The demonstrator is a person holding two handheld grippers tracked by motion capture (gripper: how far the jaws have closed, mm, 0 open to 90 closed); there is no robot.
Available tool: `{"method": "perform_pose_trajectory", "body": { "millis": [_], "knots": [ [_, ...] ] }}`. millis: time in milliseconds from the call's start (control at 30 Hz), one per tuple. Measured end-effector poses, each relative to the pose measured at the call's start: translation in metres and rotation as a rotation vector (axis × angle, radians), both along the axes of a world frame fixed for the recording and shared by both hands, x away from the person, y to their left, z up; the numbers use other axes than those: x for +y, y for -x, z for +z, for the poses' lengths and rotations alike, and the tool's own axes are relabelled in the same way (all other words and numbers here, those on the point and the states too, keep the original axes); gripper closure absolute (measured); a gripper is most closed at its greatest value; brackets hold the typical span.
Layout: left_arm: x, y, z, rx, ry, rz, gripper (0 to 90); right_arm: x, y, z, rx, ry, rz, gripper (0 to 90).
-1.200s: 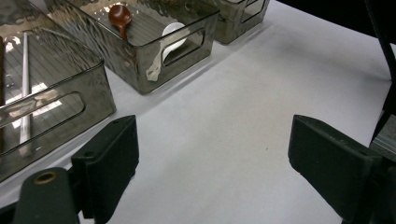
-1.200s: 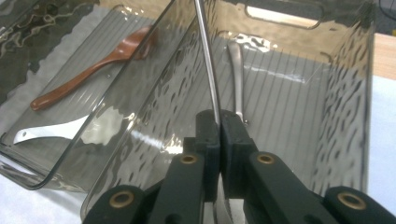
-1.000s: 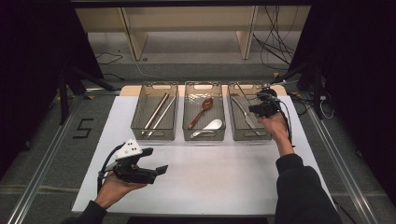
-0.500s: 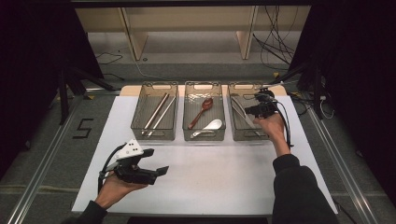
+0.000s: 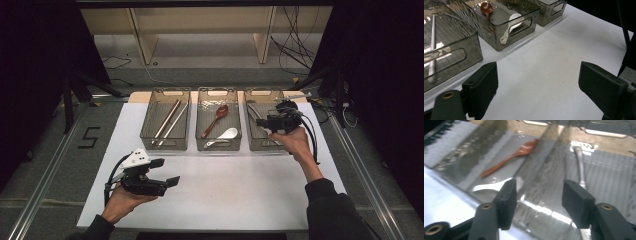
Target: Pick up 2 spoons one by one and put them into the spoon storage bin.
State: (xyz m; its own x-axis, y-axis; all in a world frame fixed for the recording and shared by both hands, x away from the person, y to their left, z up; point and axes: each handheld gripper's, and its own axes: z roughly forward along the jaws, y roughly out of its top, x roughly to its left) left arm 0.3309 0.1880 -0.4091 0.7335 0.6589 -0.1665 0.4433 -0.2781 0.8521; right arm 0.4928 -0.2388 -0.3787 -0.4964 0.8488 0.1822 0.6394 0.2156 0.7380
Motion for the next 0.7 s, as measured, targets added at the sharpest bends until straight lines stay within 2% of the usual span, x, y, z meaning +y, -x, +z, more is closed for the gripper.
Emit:
{"method": "perform_pose_trajectory", "body": {
  "millis": [167,433,700],
  "knots": [
    [0.002,-0.001,-0.001,0.002,0.006,0.006,15.6,0.003,0.023,0.003,-0.044,-0.066,0.029,39.4],
    [0.002,-0.002,0.001,0.008,0.04,0.002,15.5,0.006,0.056,0.002,-0.108,-0.109,0.079,35.4],
    [0.002,-0.003,0.001,0.017,0.05,-0.003,14.9,0.009,0.083,0.001,-0.136,-0.158,0.111,30.6]
  ]
}}
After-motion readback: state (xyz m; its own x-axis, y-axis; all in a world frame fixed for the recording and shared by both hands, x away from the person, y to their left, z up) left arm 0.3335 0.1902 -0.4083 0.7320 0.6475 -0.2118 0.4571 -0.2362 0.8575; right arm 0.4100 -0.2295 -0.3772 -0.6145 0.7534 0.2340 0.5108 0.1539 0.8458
